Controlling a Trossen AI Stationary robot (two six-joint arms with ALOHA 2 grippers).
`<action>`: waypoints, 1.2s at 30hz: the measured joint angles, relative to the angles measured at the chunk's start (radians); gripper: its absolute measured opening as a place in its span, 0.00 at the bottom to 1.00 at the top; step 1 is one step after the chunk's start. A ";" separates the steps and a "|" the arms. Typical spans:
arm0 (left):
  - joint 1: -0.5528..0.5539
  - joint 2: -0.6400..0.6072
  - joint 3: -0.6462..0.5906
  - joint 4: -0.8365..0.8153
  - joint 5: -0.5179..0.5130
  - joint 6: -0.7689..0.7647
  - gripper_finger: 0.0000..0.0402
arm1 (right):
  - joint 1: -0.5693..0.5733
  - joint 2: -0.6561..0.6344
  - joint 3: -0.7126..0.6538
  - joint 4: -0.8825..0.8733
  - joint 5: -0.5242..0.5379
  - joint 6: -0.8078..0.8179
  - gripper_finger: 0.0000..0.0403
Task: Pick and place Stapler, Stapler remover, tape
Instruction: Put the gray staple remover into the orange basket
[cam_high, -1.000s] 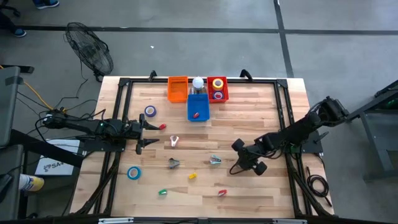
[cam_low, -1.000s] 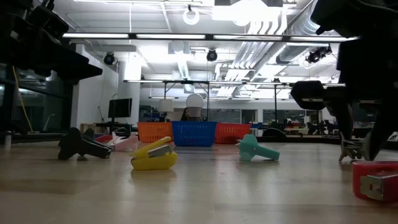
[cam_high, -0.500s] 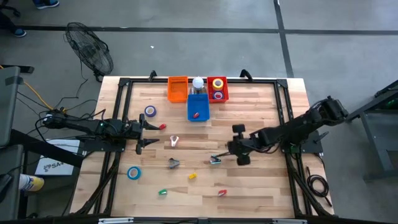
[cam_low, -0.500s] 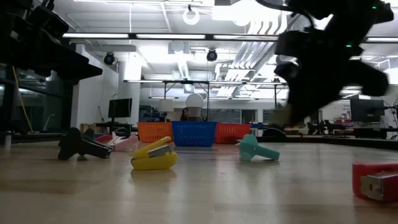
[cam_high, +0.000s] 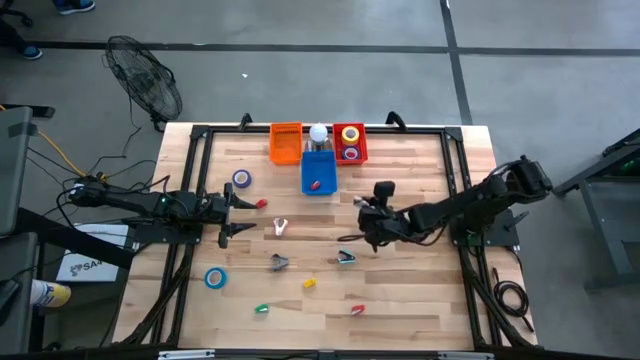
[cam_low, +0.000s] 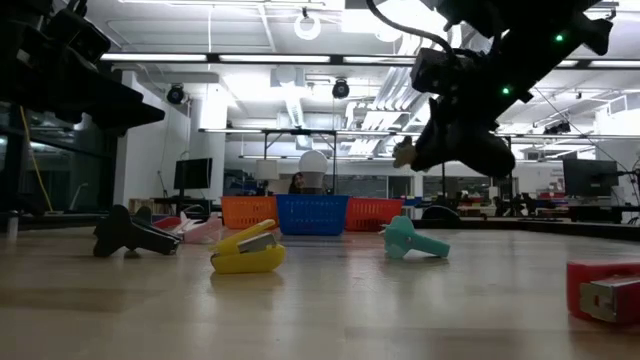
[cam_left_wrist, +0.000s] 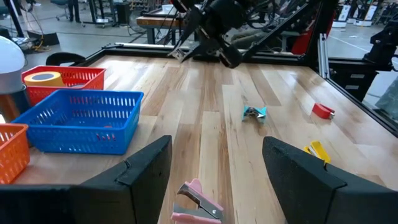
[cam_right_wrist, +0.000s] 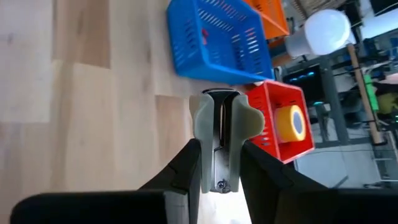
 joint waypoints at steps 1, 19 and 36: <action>0.000 0.000 0.000 0.000 0.000 0.000 0.61 | -0.001 0.000 0.000 0.004 0.004 -0.004 0.19; 0.000 0.000 -0.004 0.035 -0.046 0.000 0.61 | -0.028 0.000 0.000 0.077 -0.045 -0.002 0.19; 0.000 0.005 -0.003 0.067 -0.201 0.028 0.61 | -0.129 0.041 0.000 0.365 -0.252 -0.046 0.19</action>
